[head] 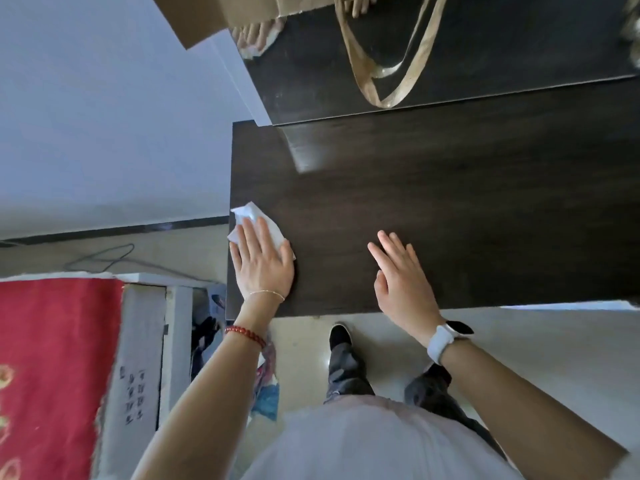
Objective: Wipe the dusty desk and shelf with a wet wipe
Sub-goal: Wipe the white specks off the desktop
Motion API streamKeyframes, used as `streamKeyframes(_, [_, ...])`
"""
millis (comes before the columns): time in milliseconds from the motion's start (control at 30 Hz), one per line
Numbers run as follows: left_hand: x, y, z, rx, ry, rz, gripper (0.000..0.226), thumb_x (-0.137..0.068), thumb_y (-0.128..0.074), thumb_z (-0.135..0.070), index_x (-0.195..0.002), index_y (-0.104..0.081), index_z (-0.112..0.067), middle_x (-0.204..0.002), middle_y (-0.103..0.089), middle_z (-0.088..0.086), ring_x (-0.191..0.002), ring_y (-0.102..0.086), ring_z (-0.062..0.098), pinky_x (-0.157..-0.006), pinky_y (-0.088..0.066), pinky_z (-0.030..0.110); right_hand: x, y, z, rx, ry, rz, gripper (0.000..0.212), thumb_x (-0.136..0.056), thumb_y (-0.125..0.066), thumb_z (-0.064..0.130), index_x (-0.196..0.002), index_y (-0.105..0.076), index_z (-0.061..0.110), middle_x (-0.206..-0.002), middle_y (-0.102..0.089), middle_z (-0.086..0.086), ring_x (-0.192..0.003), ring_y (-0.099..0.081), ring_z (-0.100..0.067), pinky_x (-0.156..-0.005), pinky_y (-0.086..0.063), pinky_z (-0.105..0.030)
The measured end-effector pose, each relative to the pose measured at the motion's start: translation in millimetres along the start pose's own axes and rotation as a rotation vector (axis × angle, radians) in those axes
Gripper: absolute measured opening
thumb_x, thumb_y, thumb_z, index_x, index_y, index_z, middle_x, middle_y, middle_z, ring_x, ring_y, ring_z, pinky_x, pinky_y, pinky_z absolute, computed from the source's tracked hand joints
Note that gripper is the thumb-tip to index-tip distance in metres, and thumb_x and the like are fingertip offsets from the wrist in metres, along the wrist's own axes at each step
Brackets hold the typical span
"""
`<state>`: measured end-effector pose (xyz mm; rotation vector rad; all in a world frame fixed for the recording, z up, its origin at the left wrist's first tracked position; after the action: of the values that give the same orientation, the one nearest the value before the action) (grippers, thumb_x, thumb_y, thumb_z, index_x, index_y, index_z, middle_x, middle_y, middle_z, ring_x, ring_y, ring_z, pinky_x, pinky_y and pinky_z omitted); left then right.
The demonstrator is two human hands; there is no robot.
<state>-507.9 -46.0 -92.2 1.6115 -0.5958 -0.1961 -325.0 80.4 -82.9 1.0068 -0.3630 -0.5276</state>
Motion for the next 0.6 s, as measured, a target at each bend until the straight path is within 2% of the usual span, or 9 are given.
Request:
streamKeyframes(133, [62.2, -13.8, -2.9, 0.037, 0.135, -0.026, 0.061, -0.095, -0.026, -0.034, -0.144, 0.000, -0.011, -0.153, -0.001, 0.020, -0.142, 0.002, 0.030, -0.116, 0.002, 0.045, 36.2, 12.9, -34.9, 0.013, 0.019, 0.027, 0.053, -0.083, -0.022, 0.017, -0.131, -0.045, 0.008, -0.144, -0.038, -0.012, -0.136, -0.029, -0.028, -0.114, -0.011, -0.036])
streamKeyframes(233, [104.2, -26.4, -32.7, 0.067, 0.178, -0.039, 0.061, -0.093, -0.019, -0.037, -0.144, -0.002, -0.009, -0.153, 0.000, 0.021, -0.142, 0.004, 0.030, -0.116, 0.002, 0.045, 63.0, 33.6, -75.5, 0.043, 0.016, 0.007, 0.050, -0.086, -0.027, 0.012, -0.132, -0.044, 0.009, -0.145, -0.038, -0.010, -0.136, -0.028, -0.024, -0.114, -0.006, -0.033])
streamKeyframes(333, [134.8, -42.1, -86.1, 0.067, 0.118, -0.027, 0.073, -0.082, -0.003, -0.046, -0.145, -0.002, -0.009, -0.153, 0.000, 0.021, -0.142, 0.003, 0.031, -0.115, 0.003, 0.043, 83.1, 57.3, -118.1, 0.066, -0.029, -0.015, 0.050, -0.085, -0.029, 0.010, -0.132, -0.044, 0.009, -0.145, -0.038, -0.010, -0.137, -0.028, -0.025, -0.113, -0.011, -0.039])
streamKeyframes(433, [152.3, -61.2, -153.5, 0.030, 0.010, 0.031, 0.076, -0.080, 0.001, -0.048, -0.145, -0.004, -0.009, -0.153, -0.003, 0.021, -0.142, 0.000, 0.033, -0.114, 0.005, 0.041, 100.4, 83.8, -161.8, 0.062, -0.112, -0.054, 0.052, -0.084, -0.026, 0.011, -0.132, -0.043, 0.008, -0.146, -0.036, -0.013, -0.137, -0.027, -0.027, -0.111, -0.012, -0.043])
streamKeyframes(467, [156.4, -67.3, -176.9, 0.002, -0.031, 0.047, 0.075, -0.082, -0.001, -0.048, -0.145, -0.008, -0.008, -0.152, -0.008, 0.021, -0.141, -0.005, 0.034, -0.114, 0.004, 0.041, 105.2, 92.8, -176.0, 0.053, -0.140, -0.075, 0.051, -0.082, -0.030, 0.008, -0.132, -0.044, 0.007, -0.145, -0.036, -0.014, -0.137, -0.027, -0.028, -0.110, -0.012, -0.044])
streamKeyframes(567, [165.1, -77.3, -243.3, -0.049, -0.157, 0.020, 0.064, -0.087, -0.021, -0.041, -0.138, -0.032, -0.004, -0.142, -0.036, 0.024, -0.132, -0.034, 0.037, -0.112, -0.020, 0.046, 117.8, 117.6, -215.3, 0.018, -0.230, -0.149, 0.050, -0.079, -0.036, 0.002, -0.128, -0.048, 0.002, -0.141, -0.041, -0.019, -0.134, -0.033, -0.035, -0.108, -0.018, -0.051])
streamKeyframes(600, [168.2, -80.5, -261.0, -0.060, -0.187, 0.027, 0.062, -0.088, -0.024, -0.040, -0.136, -0.035, -0.004, -0.140, -0.040, 0.023, -0.130, -0.038, 0.036, -0.110, -0.025, 0.046, 121.6, 124.0, -226.5, 0.011, -0.262, -0.172, 0.049, -0.079, -0.036, 0.002, -0.127, -0.049, 0.001, -0.140, -0.042, -0.020, -0.133, -0.034, -0.037, -0.107, -0.019, -0.053])
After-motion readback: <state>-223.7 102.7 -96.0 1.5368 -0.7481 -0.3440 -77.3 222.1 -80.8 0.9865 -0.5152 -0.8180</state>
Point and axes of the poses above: each hand's wrist, its own x-axis away from the middle knuckle, its own y-axis out of the back of the hand, z = x × y, the point moved 9 cm from there along -x, towards the middle knuckle
